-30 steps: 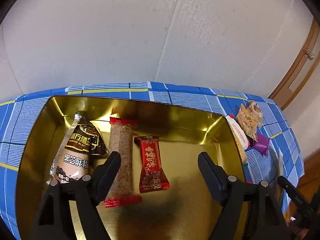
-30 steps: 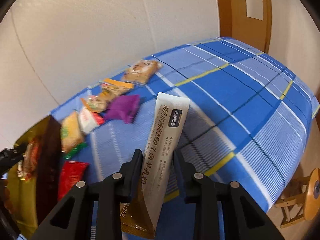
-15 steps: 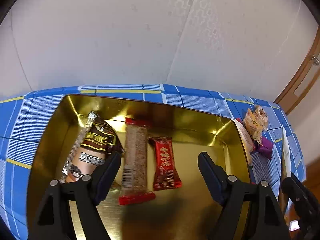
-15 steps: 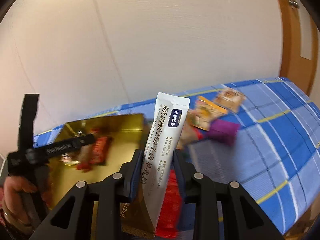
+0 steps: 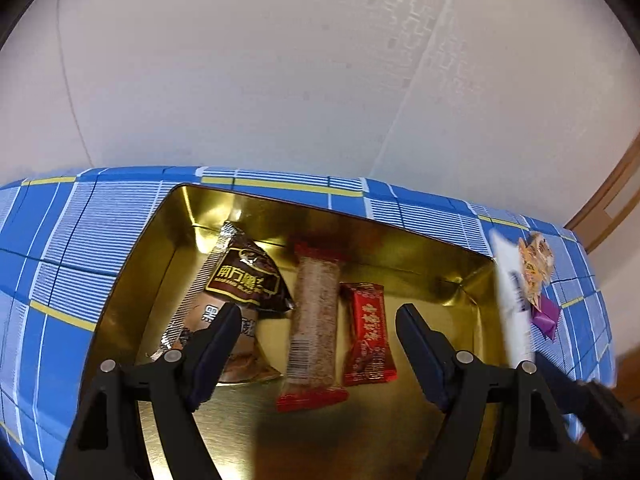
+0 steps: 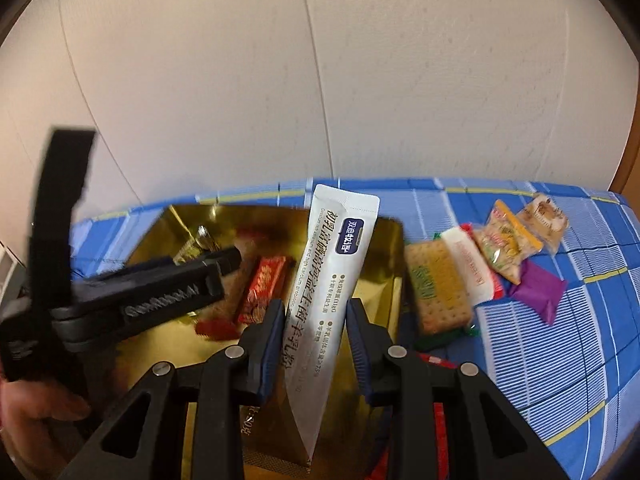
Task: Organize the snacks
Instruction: 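Carry the white stick pack into the tray and open the right gripper, then reach the right gripper to the red wafer bag and close on it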
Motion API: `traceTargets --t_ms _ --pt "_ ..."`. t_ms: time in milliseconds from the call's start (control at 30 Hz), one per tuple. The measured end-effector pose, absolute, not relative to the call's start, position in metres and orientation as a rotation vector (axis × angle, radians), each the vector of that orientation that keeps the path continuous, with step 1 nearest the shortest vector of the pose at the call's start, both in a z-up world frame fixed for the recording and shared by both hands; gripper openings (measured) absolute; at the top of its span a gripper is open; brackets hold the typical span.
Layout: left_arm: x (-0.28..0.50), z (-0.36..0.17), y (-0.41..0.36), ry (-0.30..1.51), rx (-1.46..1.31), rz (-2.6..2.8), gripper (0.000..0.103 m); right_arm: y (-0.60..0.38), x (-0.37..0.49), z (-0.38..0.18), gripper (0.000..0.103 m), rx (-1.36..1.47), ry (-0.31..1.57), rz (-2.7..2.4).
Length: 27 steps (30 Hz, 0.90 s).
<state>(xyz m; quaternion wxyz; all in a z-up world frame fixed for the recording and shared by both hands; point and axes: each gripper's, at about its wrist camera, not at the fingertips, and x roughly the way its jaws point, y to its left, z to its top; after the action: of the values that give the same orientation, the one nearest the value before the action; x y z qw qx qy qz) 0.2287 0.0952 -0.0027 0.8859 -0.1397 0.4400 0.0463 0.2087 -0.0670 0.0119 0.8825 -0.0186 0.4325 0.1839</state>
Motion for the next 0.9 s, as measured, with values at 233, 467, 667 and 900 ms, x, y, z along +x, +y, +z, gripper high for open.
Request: traceTargets --t_ms 233,467,667,900 --pt "0.226 -0.006 0.100 0.943 -0.294 0.109 0.080 -0.051 0.220 -0.013 0.032 -0.072 0.990 0.371" --pt "0.226 -0.011 0.102 0.970 -0.295 0.114 0.080 -0.055 0.225 -0.013 0.039 -0.061 0.982 0.357" --pt "0.221 -0.010 0.091 0.981 -0.256 0.090 0.080 -0.113 0.199 0.018 0.039 0.067 0.828 0.345" --pt "0.216 -0.008 0.072 0.982 -0.201 0.046 0.080 -0.202 0.186 0.009 0.039 0.112 0.805 0.184"
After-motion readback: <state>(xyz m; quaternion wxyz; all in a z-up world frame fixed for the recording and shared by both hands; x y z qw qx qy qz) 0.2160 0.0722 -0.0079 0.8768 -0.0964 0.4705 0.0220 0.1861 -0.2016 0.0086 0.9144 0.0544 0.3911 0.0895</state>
